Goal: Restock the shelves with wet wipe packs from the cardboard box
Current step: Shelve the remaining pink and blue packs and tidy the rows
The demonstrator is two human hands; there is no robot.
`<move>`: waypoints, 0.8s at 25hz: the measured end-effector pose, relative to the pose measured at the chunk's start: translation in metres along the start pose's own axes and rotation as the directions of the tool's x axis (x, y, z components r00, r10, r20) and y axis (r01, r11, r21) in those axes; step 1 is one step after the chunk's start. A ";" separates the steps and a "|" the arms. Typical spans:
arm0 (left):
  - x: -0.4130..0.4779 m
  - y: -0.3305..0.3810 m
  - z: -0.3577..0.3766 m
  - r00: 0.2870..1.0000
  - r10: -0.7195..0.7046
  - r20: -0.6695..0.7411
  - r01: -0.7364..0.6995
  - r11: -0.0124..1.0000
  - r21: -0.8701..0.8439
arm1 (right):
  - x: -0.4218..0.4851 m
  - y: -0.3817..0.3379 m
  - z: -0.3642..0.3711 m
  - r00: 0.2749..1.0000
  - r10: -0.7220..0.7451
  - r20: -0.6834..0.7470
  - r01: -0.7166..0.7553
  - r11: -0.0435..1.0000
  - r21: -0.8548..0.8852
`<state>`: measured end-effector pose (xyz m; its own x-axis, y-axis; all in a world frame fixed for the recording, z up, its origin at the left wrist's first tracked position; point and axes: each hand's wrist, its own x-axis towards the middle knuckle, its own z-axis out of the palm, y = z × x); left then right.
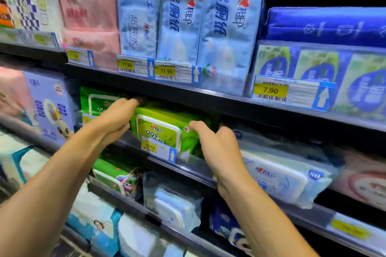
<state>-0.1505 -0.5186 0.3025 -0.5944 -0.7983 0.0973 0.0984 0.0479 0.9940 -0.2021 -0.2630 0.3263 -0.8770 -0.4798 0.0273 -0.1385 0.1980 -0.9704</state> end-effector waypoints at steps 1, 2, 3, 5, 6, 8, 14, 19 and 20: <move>-0.007 0.005 0.004 0.999 -0.016 0.042 0.018 0.999 -0.037 | 0.004 -0.002 0.002 1.000 0.014 -0.021 -0.014 1.000 0.007; -0.020 0.013 0.011 0.997 -0.021 0.069 0.024 0.998 -0.049 | 0.009 -0.003 0.006 0.999 0.017 -0.038 -0.016 1.000 0.025; -0.028 0.018 0.015 0.994 -0.035 0.108 0.039 0.999 -0.035 | 0.012 -0.003 0.010 0.998 0.019 -0.056 -0.016 0.999 0.046; -0.027 0.016 0.021 0.976 -0.053 0.210 0.061 0.998 -0.033 | 0.021 -0.002 0.018 0.994 0.030 -0.106 -0.020 0.995 0.093; -0.025 0.016 0.024 0.973 -0.058 0.225 0.070 0.996 -0.047 | 0.026 -0.001 0.020 0.989 0.029 -0.142 -0.011 0.992 0.122; -0.019 0.017 0.030 0.982 -0.054 0.181 0.073 0.993 -0.096 | 0.034 0.003 0.025 0.979 0.010 -0.202 0.026 0.984 0.174; -0.019 0.017 0.043 0.991 -0.023 0.132 0.015 0.998 0.060 | 0.035 0.007 0.027 0.983 -0.031 -0.180 0.054 0.991 0.126; -0.052 0.035 0.032 0.912 0.298 0.281 -0.408 0.600 0.688 | -0.012 0.012 0.012 0.922 -0.384 -0.051 0.351 0.885 -0.306; -0.053 0.035 0.032 0.879 0.307 0.366 -0.474 0.478 0.740 | -0.014 0.008 0.011 0.878 -0.478 0.024 0.438 0.782 -0.443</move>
<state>-0.1411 -0.4551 0.3341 -0.7839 -0.4673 0.4089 -0.2612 0.8456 0.4655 -0.1859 -0.2641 0.3151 -0.6926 -0.5367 0.4819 -0.6964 0.3237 -0.6405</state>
